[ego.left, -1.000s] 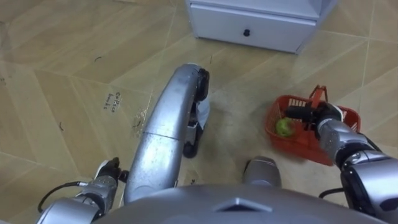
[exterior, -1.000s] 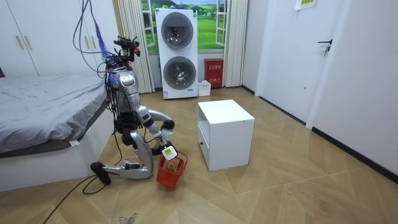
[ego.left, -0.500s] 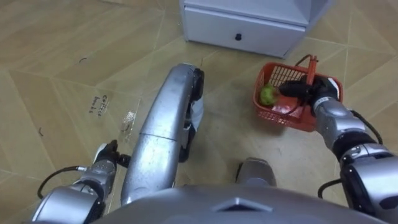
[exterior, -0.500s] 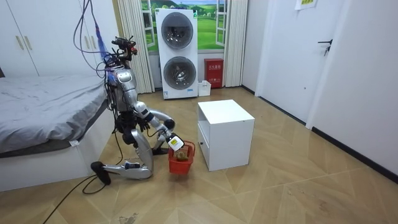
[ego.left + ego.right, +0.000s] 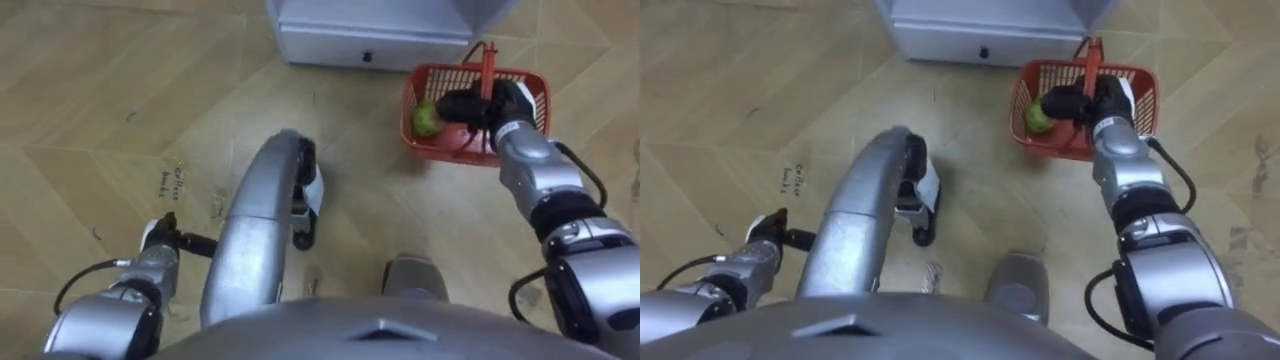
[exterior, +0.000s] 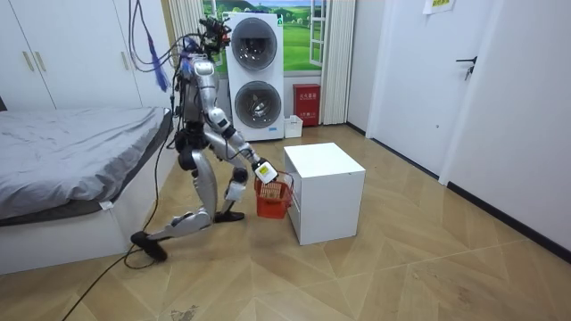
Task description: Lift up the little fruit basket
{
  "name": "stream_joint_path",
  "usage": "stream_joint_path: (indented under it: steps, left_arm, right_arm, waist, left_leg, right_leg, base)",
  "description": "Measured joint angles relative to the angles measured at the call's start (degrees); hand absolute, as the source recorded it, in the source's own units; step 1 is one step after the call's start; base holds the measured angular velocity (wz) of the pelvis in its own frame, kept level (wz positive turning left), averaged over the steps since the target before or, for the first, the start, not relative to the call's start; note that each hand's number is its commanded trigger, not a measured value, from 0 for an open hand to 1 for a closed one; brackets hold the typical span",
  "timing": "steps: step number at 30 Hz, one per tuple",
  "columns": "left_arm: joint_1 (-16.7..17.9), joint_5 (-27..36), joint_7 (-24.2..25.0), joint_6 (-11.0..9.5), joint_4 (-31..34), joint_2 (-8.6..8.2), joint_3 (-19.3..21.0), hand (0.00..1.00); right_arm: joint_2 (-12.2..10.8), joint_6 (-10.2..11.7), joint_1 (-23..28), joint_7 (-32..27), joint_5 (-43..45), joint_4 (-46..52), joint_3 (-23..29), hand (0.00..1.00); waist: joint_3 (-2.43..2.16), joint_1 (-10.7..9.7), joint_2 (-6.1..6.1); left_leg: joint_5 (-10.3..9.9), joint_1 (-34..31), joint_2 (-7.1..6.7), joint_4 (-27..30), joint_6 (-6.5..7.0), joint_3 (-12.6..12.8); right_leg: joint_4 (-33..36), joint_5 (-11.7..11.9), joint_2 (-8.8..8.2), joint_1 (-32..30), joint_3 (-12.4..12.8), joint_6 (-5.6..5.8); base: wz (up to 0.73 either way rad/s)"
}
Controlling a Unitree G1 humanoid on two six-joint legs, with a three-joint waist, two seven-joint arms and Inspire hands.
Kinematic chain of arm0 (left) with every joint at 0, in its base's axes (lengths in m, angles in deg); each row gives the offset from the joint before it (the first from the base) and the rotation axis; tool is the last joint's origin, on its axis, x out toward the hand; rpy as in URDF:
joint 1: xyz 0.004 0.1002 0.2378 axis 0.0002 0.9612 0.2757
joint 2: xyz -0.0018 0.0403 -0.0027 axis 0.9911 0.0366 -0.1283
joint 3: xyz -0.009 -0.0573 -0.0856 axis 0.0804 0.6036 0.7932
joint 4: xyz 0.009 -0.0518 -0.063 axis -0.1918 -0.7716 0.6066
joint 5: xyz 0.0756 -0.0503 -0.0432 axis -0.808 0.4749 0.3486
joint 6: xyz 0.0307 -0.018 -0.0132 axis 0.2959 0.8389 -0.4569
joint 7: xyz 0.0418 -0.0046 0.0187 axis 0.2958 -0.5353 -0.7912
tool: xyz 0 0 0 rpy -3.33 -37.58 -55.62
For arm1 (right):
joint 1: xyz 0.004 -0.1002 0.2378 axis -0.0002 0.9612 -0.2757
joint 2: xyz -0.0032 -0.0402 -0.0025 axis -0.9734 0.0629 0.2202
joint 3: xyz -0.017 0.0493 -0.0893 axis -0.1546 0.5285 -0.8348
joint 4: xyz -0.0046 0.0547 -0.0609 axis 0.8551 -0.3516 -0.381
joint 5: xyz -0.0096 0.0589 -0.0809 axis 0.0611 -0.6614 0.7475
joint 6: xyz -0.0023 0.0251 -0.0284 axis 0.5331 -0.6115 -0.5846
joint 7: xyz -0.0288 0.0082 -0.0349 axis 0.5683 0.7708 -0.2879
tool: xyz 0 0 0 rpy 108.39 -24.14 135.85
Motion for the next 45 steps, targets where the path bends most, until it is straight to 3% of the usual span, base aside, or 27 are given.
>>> stream_joint_path:
  steps: [1,3,6,8,10,13,16,19,24,28,33,38,42,44,45]
  left_arm:
    - [-0.38,0.11,-0.75,-0.96,0.07,0.03,-0.02,0.00]
    - [-0.35,0.10,-1.05,-1.74,0.80,-0.03,0.01,0.00]
    - [0.63,0.70,-1.57,-1.64,2.30,-0.14,0.00,0.00]
    - [2.31,0.62,-1.66,-1.56,3.85,-0.27,0.40,0.00]
    - [5.87,0.67,-1.54,-1.51,5.82,-0.33,1.77,0.00]
    - [11.60,0.70,-1.53,-0.73,9.72,-0.30,2.28,0.00]
    - [15.12,0.51,-1.49,-0.64,10.69,-0.64,3.60,0.00]
    - [17.04,-0.47,-1.53,-0.66,10.77,-0.62,6.44,0.00]
    - [20.69,-2.95,-1.54,-0.76,10.94,-0.61,8.68,0.00]
    - [23.78,-9.62,-0.67,1.28,10.92,-0.60,9.59,0.00]
    - [24.95,-12.93,1.28,3.54,10.94,-0.75,9.83,0.00]
    - [23.77,-13.20,2.26,4.15,11.11,-0.76,10.99,0.00]
    - [23.28,-13.85,3.36,4.42,11.11,-1.20,11.07,0.00]
    - [22.96,-13.84,3.52,4.63,11.11,-1.65,10.99,0.00]
    - [22.76,-13.87,3.54,4.59,11.11,-1.66,10.97,0.00]
  right_arm:
    - [-0.01,0.15,0.05,-0.42,0.81,0.51,0.01,1.00]
    - [0.00,0.78,0.56,-1.02,2.16,0.99,0.05,1.00]
    - [0.06,1.19,2.46,-1.49,2.40,4.04,0.09,1.00]
    - [-0.02,1.67,3.55,-1.51,3.17,5.90,0.02,1.00]
    - [-0.05,1.90,5.31,-1.54,4.15,9.67,0.18,1.00]
    - [0.44,1.92,10.83,-1.54,4.09,18.95,0.19,1.00]
    - [1.04,1.95,13.83,-1.49,4.20,26.02,0.68,1.00]
    - [1.02,2.06,15.11,-1.11,4.31,29.68,1.60,1.00]
    - [1.11,2.13,16.46,-0.31,3.54,34.26,2.63,1.00]
    - [1.11,2.14,16.62,-0.24,4.38,39.41,2.80,1.00]
    - [1.09,2.14,16.61,1.35,4.28,46.67,2.75,1.00]
    - [0.65,2.14,16.24,4.15,4.45,48.19,2.70,1.00]
    - [0.11,1.83,16.20,5.57,4.45,48.18,2.62,1.00]
    - [-0.03,1.83,16.29,6.18,4.32,47.91,2.19,1.00]
    - [-0.08,1.83,16.41,6.68,4.37,47.35,2.18,1.00]
  waist:
    - [-0.07,0.29,0.12]
    - [-0.23,0.24,0.28]
    - [-0.40,0.22,0.10]
    - [-0.73,0.62,-0.09]
    - [-0.78,-0.11,0.14]
    - [-1.34,-1.10,-0.09]
    - [-1.55,-1.32,-0.46]
    - [-1.63,-1.67,-0.59]
    - [-1.97,-1.12,-1.35]
    - [-2.21,-1.14,-1.85]
    - [-2.22,-0.48,-1.87]
    - [-2.22,0.75,-1.94]
    - [-2.17,0.99,-1.88]
    - [-2.16,0.96,-1.81]
    - [-2.16,1.00,-1.87]
  left_leg:
    - [1.99,4.04,0.11,-5.77,-0.33,-0.03]
    - [4.56,9.77,0.64,-13.34,-0.93,0.20]
    - [6.84,16.32,1.31,-19.96,-2.50,0.27]
    - [7.72,18.88,1.93,-22.14,-3.92,0.33]
    - [10.41,22.80,2.46,-27.17,-5.47,-0.05]
    - [13.02,28.72,3.26,-35.13,-6.73,-0.28]
    - [14.79,32.29,3.35,-39.46,-7.47,-0.42]
    - [15.28,35.50,3.45,-41.38,-8.11,-1.19]
    - [15.30,38.23,4.31,-41.26,-8.17,-1.13]
    - [15.30,39.32,4.53,-40.94,-8.17,-1.18]
    - [15.29,40.63,4.54,-41.57,-8.19,-0.74]
    - [15.04,40.46,4.65,-41.19,-8.38,-0.36]
    - [13.79,40.14,3.23,-42.60,-6.92,1.61]
    - [13.33,40.31,2.19,-42.73,-5.57,2.13]
    - [12.91,41.02,1.58,-42.54,-4.70,2.31]
  right_leg:
    - [-4.15,-1.92,-0.08,-1.65,-1.75,0.20]
    - [-12.97,-3.03,-0.12,-3.13,-4.19,0.26]
    - [-29.31,-2.76,-0.26,-3.00,-9.21,0.26]
    - [-33.09,-2.09,0.39,-0.17,-10.86,0.16]
    - [-39.74,0.43,2.68,4.72,-11.95,-1.20]
    - [-48.34,3.64,4.68,11.07,-14.01,-2.30]
    - [-52.09,4.99,5.63,14.47,-14.55,-2.90]
    - [-55.50,5.75,6.46,18.36,-15.81,-3.24]
    - [-60.03,7.31,7.98,23.55,-15.66,-3.59]
    - [-62.27,7.95,8.28,25.75,-15.89,-3.72]
    - [-62.56,8.04,8.01,26.75,-16.07,-3.73]
    - [-61.52,8.05,7.82,26.79,-15.95,-3.73]
    - [-58.60,7.51,5.75,24.98,-15.55,-2.54]
    - [-51.73,7.30,3.97,22.04,-15.94,-2.17]
    - [-44.83,7.69,1.97,19.36,-15.73,-1.54]
  base:
    - [-0.42]
    - [-0.32]
    - [-0.17]
    - [-0.22]
    - [-0.13]
    - [0.06]
    - [0.02]
    - [0.12]
    - [-0.02]
    - [0.00]
    - [0.01]
    - [0.01]
    - [0.04]
    - [0.05]
    - [0.14]
